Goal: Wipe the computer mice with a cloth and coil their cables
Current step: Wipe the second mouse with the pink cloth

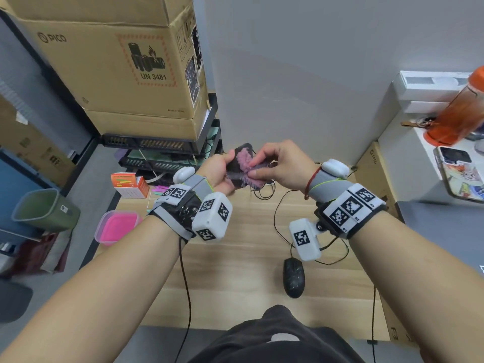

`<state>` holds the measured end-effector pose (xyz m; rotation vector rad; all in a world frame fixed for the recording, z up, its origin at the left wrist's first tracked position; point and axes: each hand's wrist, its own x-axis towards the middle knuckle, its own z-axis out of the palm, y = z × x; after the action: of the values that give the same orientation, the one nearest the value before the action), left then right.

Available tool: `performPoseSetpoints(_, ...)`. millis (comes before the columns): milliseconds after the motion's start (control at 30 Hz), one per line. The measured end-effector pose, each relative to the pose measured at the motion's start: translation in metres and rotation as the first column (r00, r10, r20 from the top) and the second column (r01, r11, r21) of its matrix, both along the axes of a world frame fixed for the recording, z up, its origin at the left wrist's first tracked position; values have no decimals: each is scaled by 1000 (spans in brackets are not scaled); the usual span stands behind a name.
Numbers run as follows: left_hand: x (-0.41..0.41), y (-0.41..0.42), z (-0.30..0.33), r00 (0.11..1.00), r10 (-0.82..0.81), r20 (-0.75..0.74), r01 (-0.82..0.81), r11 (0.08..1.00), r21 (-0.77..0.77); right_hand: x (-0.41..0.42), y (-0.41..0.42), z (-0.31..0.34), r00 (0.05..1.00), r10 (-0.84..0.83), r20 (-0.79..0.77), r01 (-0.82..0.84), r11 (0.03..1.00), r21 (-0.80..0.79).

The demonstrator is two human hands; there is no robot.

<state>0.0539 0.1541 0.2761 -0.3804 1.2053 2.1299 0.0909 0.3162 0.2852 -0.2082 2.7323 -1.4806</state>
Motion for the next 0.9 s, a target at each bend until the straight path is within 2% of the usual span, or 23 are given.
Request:
performPoseSetpoints(100, 7, 6, 5, 999, -41, -34, 42, 999, 11, -10, 6, 2, 982, -186, -32, 183, 979, -90)
performPoseSetpoints(167, 8, 10, 7, 999, -45, -28, 45, 999, -4, -13, 7, 3, 968, -249, -32, 241, 958, -158)
performPoseSetpoints(233, 7, 12, 8, 1000, -16, -23, 17, 999, 30, -12, 6, 1, 976, -213, -47, 202, 964, -175)
performPoseSetpoints(333, 4, 7, 9, 1000, 10, 14, -11, 996, 84, -4, 2, 1, 998, -50, -38, 48, 997, -66)
performPoseSetpoints(400, -1, 2, 4, 999, -3, 32, 1, 999, 54, 0, 1, 3, 999, 44, 14, -44, 998, -48)
performPoseSetpoints(467, 1, 0, 6, 999, -25, 22, 25, 1000, 2, -2, 4, 4, 998, 51, 24, -49, 998, -50)
performPoseSetpoints(567, 4, 1, 3, 994, -102, -37, 101, 995, -7, -13, 8, 1, 993, -114, -21, 112, 989, -93)
performPoseSetpoints(667, 6, 3, 1, 989, -129, -70, 126, 991, -51, -21, 14, -4, 960, -280, 13, 277, 942, -188)
performPoseSetpoints(733, 7, 5, -1, 990, -119, -70, 116, 992, -50, -21, 14, -8, 946, -322, 27, 320, 925, -205)
performPoseSetpoints(833, 7, 8, -3, 997, -60, -56, 60, 998, -10, -13, 6, -11, 968, -250, -9, 244, 951, -192)
performPoseSetpoints(900, 5, 5, -4, 998, -28, -63, 28, 1000, 2, -7, 3, -8, 996, -92, 8, 93, 988, -122)
